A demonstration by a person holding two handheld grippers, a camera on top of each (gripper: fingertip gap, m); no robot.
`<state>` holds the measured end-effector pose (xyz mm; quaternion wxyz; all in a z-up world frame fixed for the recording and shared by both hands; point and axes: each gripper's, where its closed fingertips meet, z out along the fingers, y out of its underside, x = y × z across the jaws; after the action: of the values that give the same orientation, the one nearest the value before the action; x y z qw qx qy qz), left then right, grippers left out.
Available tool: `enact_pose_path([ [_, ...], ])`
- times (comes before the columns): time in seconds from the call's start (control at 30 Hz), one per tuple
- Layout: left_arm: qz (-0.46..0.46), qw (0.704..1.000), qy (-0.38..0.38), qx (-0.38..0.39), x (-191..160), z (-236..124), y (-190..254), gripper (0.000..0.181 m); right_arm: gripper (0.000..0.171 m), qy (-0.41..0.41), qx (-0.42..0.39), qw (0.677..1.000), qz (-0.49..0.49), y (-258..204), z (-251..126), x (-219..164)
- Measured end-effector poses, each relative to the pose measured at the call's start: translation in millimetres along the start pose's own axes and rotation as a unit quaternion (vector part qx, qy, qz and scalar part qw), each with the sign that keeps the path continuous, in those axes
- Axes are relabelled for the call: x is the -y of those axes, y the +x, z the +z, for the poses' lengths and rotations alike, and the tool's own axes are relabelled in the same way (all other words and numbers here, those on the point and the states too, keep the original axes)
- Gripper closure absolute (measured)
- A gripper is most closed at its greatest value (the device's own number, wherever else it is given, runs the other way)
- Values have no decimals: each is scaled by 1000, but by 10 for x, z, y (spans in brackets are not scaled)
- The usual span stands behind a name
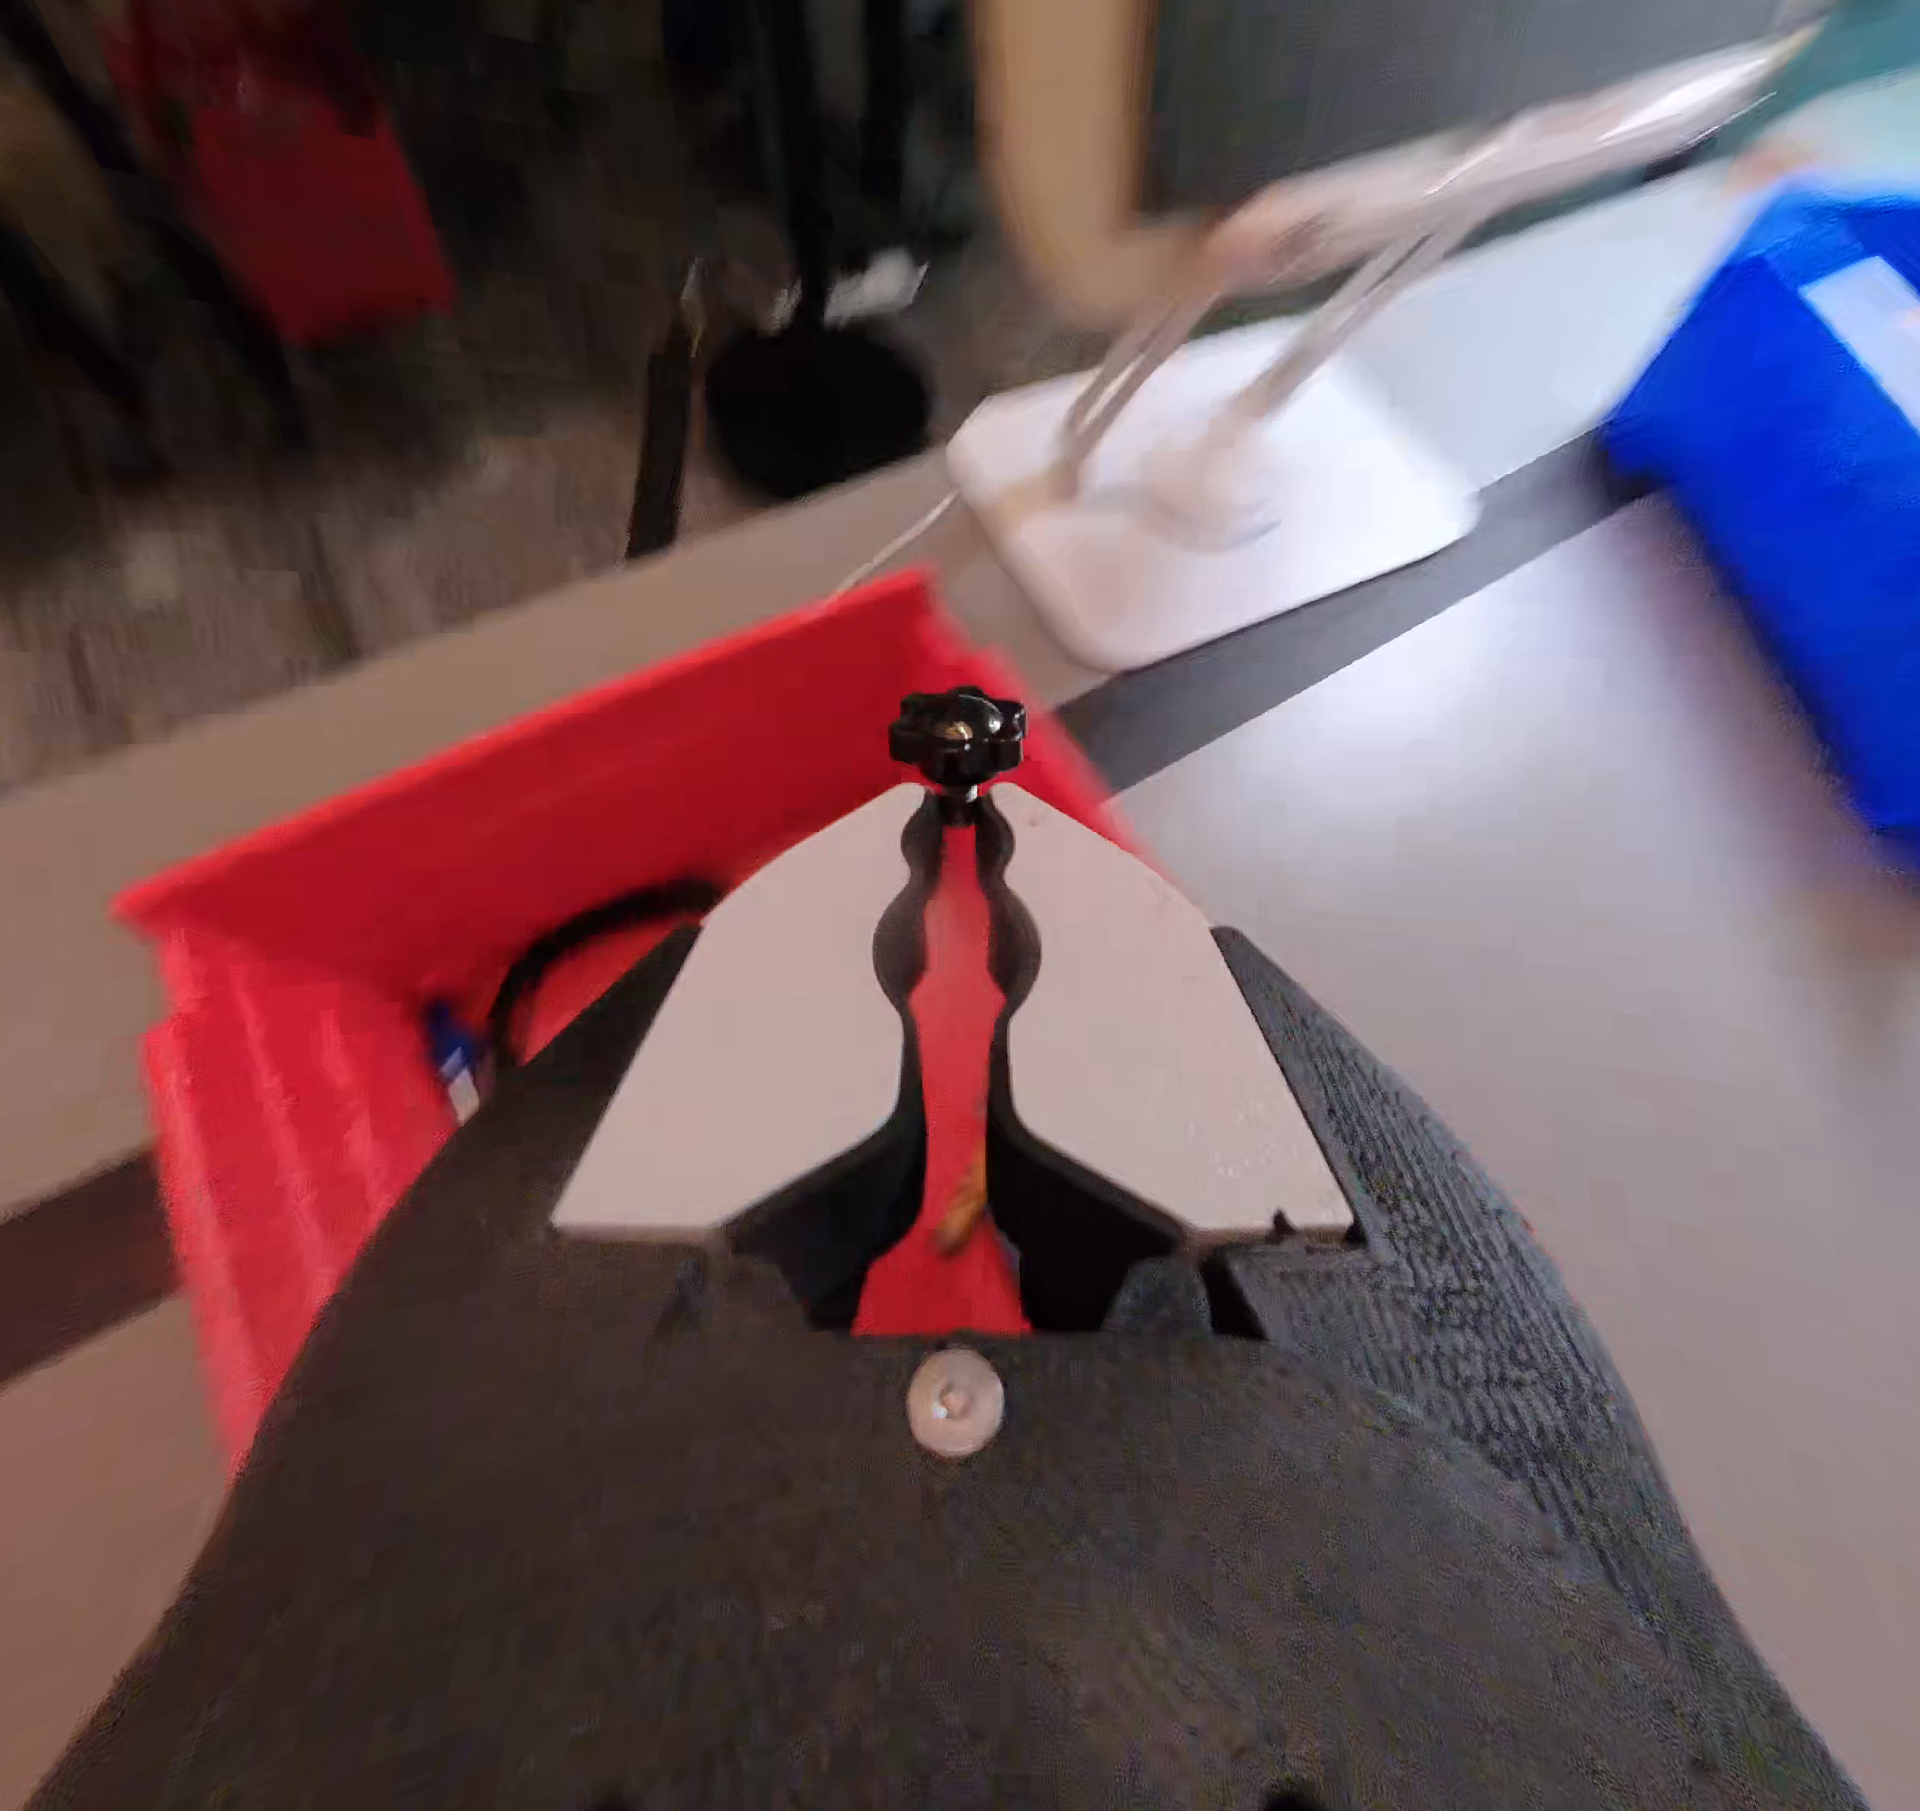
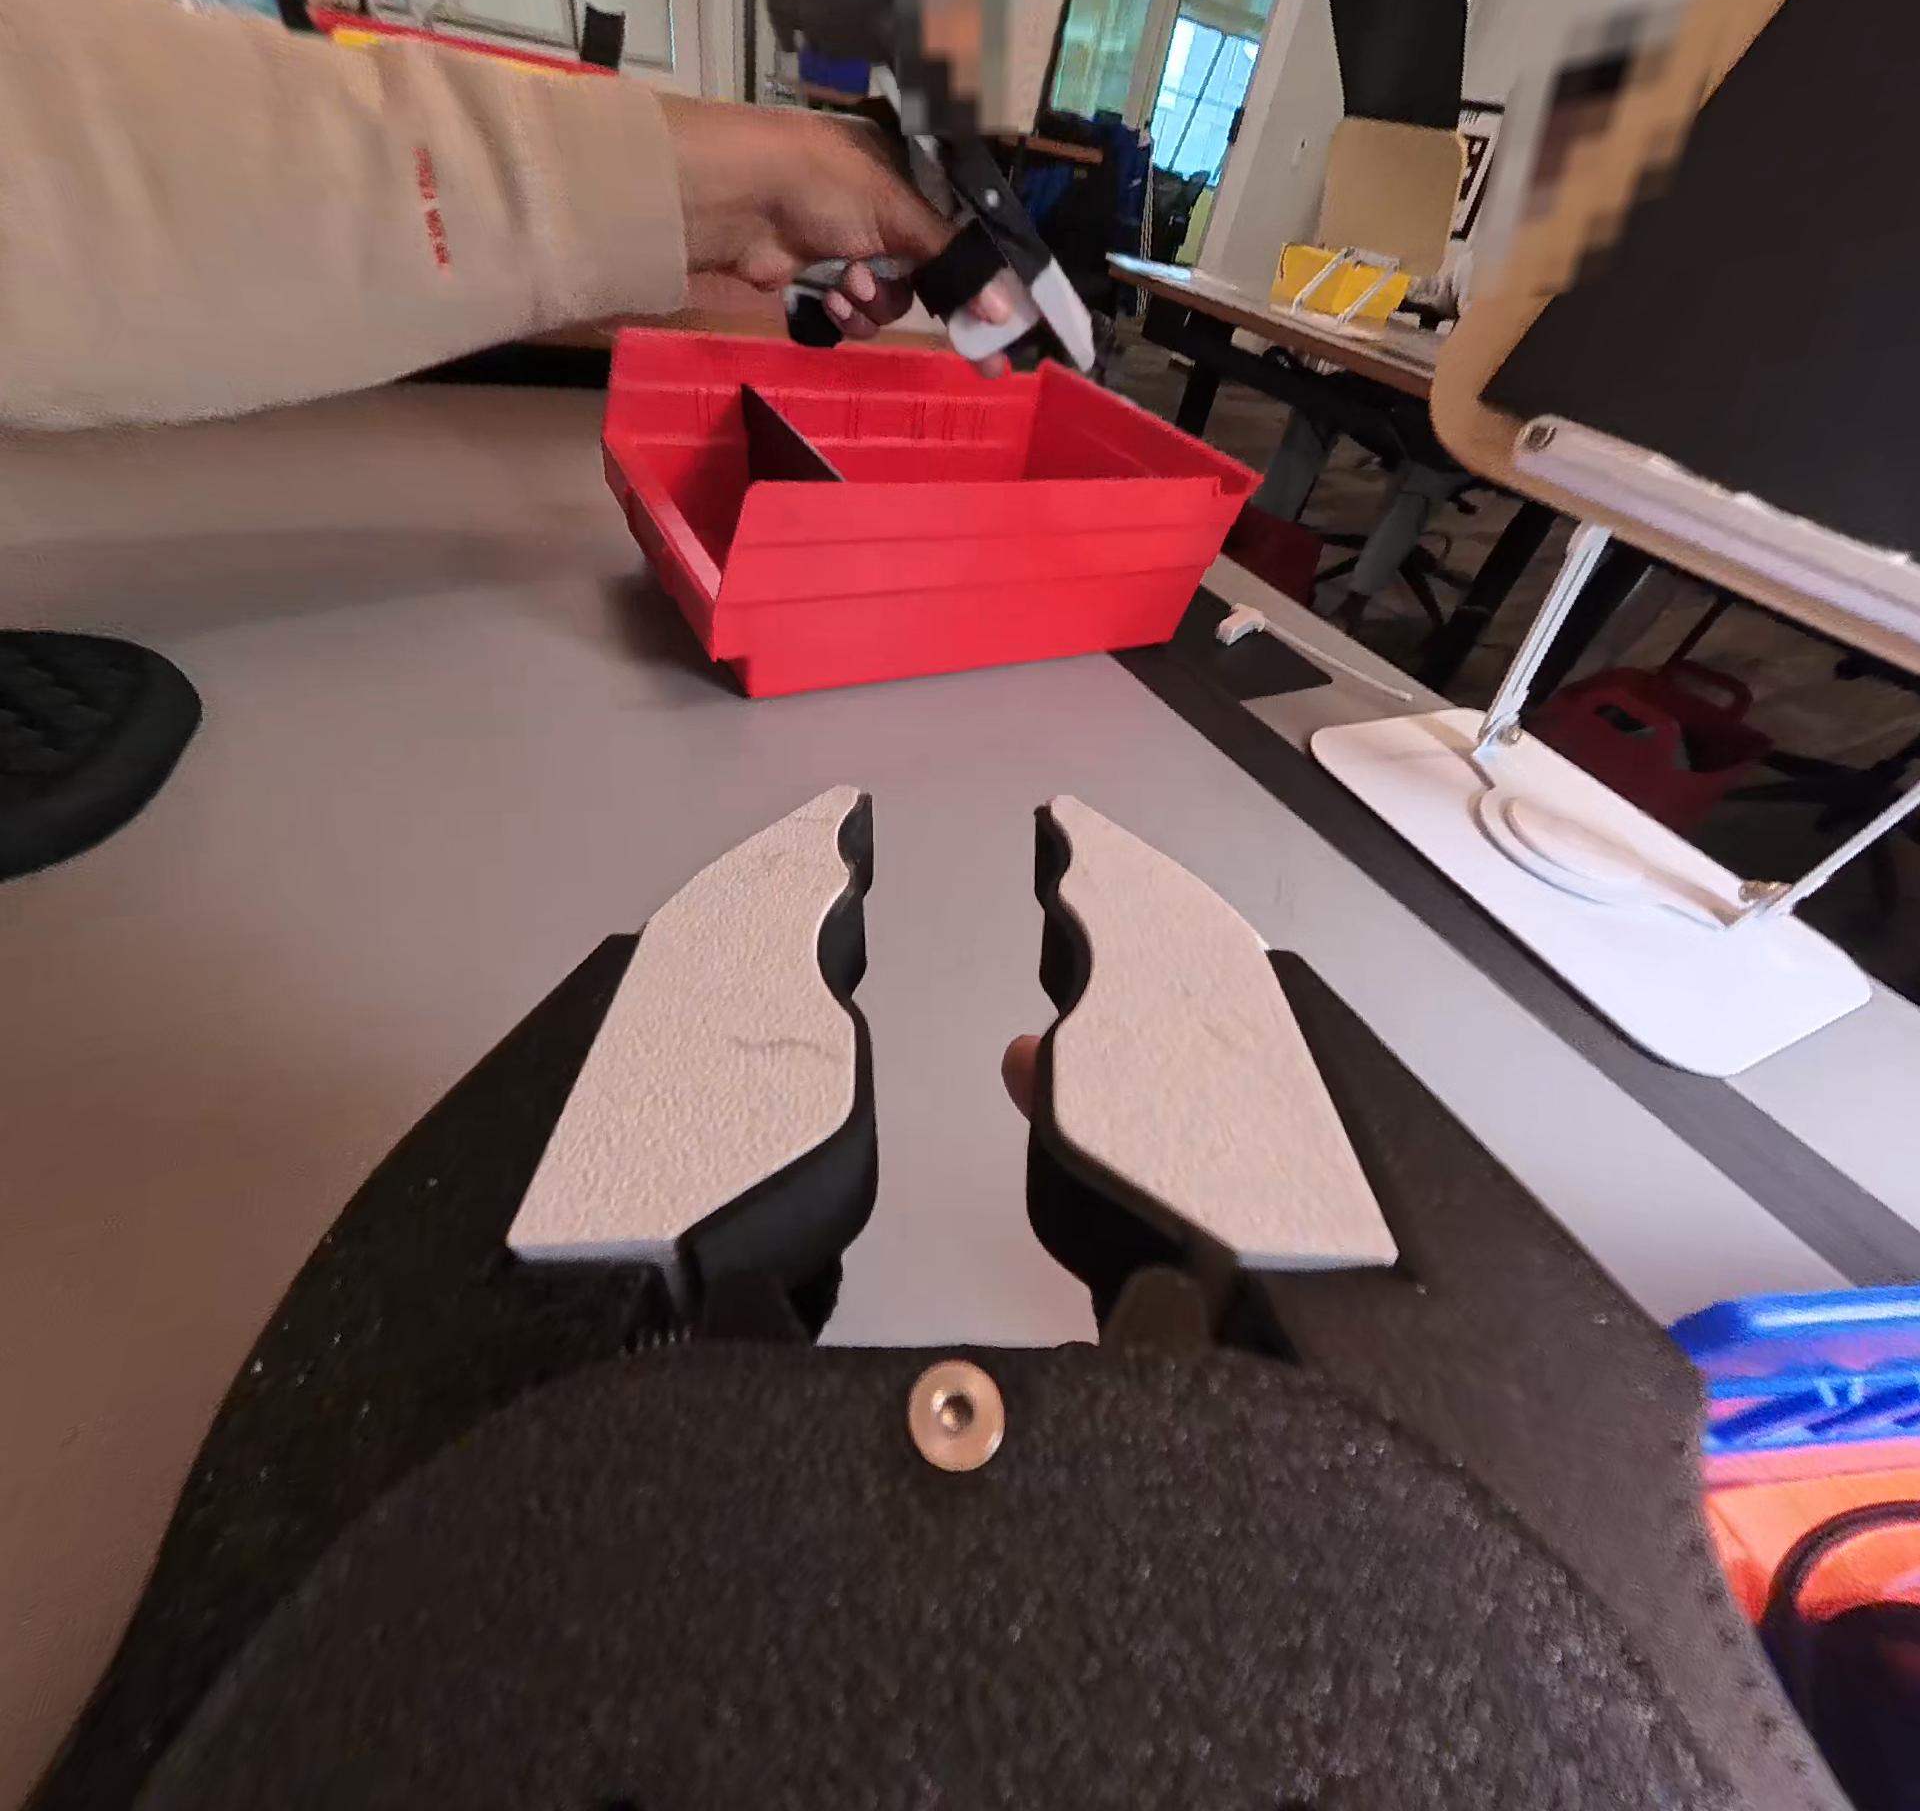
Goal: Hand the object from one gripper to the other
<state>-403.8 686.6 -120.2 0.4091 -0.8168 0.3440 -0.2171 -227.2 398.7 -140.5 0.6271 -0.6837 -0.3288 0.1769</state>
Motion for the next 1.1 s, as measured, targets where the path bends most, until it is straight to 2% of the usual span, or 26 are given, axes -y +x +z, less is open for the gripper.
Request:
enact_pose_path([
  [0.1, 22, 986, 148, -74, 394, -529, 779, 175, 142, 27, -16, 999, -7, 40, -23, 252],
  [0.23, 58, 941, 303, -141, 666, -1080, 1817, 175, 143, 84, -43, 995, 39, 164, -65, 933],
  [0.37, 124, 915, 345, -170, 644, -1232, 2709, 175, 142, 145, -56, 983, 100, 206, -231, 1638],
  [0.47, 180, 903, 343, -184, 446, -1219, 3199, 175, 138, 133, -56, 987, 76, 104, -318, 1707],
  [0.57, 232, 895, 336, -178, 318, -1192, 3437, 175, 137, 112, -61, 991, 38, 62, -306, 1569],
  [0.63, 236, 894, 327, -196, 272, -1183, 3512, 175, 145, 103, -28, 994, 26, -11, -273, 1517],
  [0.87, 247, 886, 322, -226, 194, -1131, 3552, 175, 148, 106, 11, 994, -12, -68, -264, 1439],
  [0.93, 223, 888, 308, -258, 179, -1145, 3531, 174, 148, 109, 10, 993, -52, -68, -310, 1448],
  [1.0, 167, 892, 295, -301, 204, -1187, 3462, 162, 149, 116, -14, 986, -116, -45, -393, 1483],
  [1.1, 74, 885, 239, -393, 173, -1245, 3482, 146, 149, 67, -58, 969, -229, -28, -390, 1375],
])
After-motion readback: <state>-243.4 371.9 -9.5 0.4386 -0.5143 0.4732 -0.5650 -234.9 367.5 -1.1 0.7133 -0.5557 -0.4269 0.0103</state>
